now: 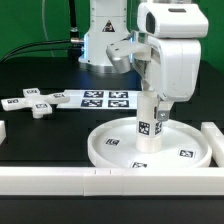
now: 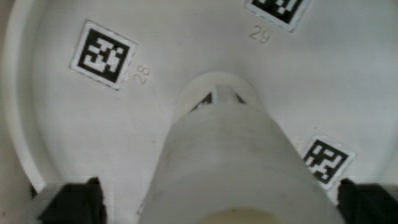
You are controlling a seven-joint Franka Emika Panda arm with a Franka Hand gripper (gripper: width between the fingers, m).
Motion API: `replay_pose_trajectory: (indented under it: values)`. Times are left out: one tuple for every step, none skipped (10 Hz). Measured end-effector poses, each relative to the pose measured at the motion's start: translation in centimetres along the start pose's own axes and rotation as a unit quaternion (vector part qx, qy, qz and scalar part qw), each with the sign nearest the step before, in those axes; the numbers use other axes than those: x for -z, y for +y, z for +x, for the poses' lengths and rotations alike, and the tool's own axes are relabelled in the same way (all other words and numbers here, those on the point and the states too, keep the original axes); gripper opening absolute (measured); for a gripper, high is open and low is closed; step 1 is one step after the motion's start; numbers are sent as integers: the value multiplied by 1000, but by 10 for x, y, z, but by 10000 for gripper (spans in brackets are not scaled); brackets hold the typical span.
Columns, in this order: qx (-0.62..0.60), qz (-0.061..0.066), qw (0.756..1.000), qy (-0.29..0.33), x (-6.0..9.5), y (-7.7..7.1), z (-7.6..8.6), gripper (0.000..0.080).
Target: Assemble round table
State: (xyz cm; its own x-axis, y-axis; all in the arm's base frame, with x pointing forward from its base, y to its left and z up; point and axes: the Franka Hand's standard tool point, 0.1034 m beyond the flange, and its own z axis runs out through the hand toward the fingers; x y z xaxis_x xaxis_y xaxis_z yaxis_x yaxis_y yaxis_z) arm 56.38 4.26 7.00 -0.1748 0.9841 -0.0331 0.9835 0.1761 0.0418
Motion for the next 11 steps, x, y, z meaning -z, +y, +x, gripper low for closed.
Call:
replay_pose_trajectory:
  values:
    - [34, 0, 999, -4, 0, 0, -2, 649]
    - [67, 1, 998, -7, 0, -1, -4, 649]
    - [84, 1, 996, -9, -1, -1, -6, 640]
    - [82, 1, 997, -9, -1, -1, -6, 640]
    - [81, 1, 997, -9, -1, -1, -6, 478]
    - [81, 1, 997, -9, -1, -1, -7, 404]
    - [80, 1, 997, -9, -1, -1, -7, 404]
    - [80, 1, 997, -9, -1, -1, -7, 404]
    - [72, 1, 997, -10, -1, -1, -7, 404]
    - [70, 1, 997, -10, -1, -1, -7, 404]
    - [34, 3, 999, -10, 0, -1, -9, 404]
